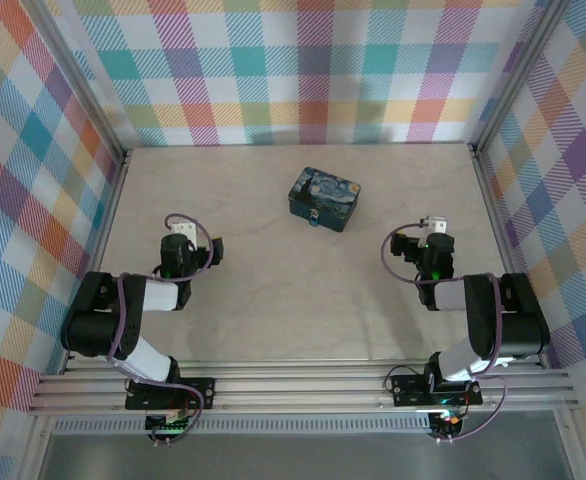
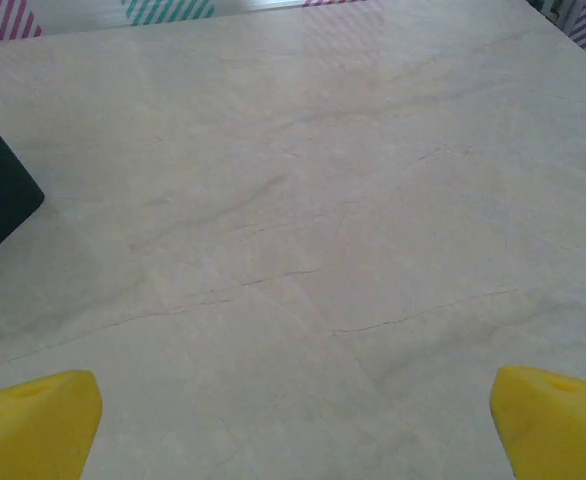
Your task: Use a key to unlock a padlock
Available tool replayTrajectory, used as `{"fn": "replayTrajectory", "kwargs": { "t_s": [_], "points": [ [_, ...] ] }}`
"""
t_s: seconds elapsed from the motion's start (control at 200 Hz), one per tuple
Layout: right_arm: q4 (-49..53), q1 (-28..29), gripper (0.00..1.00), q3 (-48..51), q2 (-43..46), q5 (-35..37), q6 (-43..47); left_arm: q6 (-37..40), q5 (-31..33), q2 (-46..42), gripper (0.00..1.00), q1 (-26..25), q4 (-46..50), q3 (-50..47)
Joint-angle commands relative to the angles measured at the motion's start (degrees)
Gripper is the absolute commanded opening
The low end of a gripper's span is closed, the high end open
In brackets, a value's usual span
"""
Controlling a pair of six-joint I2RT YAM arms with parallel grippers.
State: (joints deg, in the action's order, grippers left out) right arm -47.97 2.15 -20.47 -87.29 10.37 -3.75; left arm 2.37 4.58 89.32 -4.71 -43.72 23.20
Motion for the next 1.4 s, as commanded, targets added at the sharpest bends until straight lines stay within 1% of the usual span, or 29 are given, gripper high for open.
{"fn": "replayTrajectory", "kwargs": {
  "t_s": [0.0, 1.295, 1.36, 1.395],
  "points": [
    [-2.4, -0.46, 1.0, -1.5, -0.51, -0.87, 0.67, -0.61, 0.41, 0.44, 1.0, 0.84, -2.22, 1.16],
    [-2.29, -0.42, 1.0, -1.5, -0.51, -0.87, 0.58, -0.57, 0.41, 0.29, 1.0, 0.84, -2.47, 1.03],
    [-2.46, -0.43, 1.0, -1.34, -0.42, -0.88, 0.59, -0.85, 0.84, -0.93, 1.0, 0.83, 1.05, 2.42],
    [-2.52, -0.4, 1.0, -1.33, -0.32, -0.81, 0.67, -0.96, 0.93, -1.91, 1.0, 0.84, 4.74, 3.92]
  ]
}}
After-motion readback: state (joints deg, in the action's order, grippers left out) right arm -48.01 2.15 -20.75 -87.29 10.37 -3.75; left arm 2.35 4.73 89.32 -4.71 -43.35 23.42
